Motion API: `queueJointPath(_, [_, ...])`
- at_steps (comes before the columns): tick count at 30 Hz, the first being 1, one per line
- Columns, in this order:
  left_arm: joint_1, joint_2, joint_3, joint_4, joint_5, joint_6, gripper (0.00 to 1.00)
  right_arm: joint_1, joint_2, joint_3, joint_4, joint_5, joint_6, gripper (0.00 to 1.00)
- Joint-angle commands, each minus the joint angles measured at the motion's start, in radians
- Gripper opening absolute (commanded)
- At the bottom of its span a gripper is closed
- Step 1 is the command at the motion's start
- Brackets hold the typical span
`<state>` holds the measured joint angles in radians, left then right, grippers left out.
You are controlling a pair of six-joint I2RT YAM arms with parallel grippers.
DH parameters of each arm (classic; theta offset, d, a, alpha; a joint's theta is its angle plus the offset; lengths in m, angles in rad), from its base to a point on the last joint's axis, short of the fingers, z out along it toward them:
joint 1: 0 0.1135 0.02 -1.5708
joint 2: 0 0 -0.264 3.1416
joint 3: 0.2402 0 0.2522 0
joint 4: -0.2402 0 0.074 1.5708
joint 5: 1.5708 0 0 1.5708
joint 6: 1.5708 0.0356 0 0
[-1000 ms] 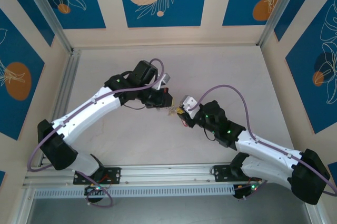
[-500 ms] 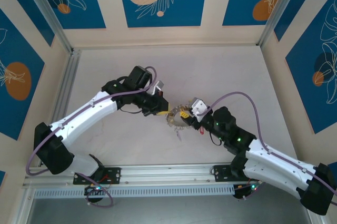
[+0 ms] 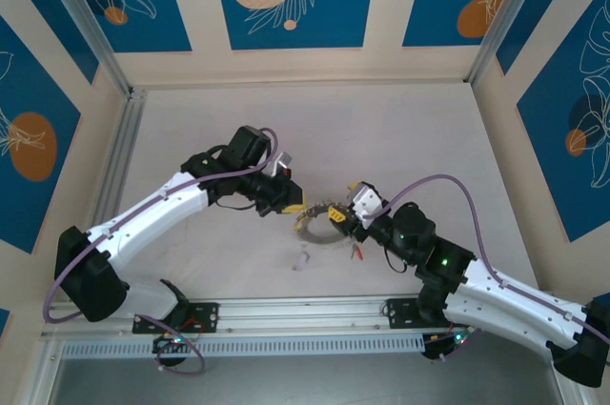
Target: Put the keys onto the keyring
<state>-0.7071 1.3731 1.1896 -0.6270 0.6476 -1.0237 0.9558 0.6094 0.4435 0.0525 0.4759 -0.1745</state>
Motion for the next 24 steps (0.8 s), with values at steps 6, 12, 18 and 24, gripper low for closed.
queueJointPath(6, [0.015, -0.035, -0.032, 0.021, 0.021, -0.033, 0.00, 0.002, -0.014, 0.053, -0.005, 0.041, 0.035, 0.59])
queueJointPath(12, [0.015, -0.041, -0.032, 0.022, 0.002, -0.053, 0.00, 0.006, -0.078, -0.016, 0.013, -0.125, 0.133, 0.52])
queueJointPath(18, [0.015, -0.038, -0.031, 0.042, -0.014, -0.086, 0.00, 0.006, -0.117, -0.096, 0.048, -0.269, 0.231, 0.54])
queueJointPath(24, [0.012, -0.032, -0.032, 0.073, -0.018, -0.107, 0.00, 0.003, -0.109, -0.145, 0.070, -0.280, 0.254, 0.50])
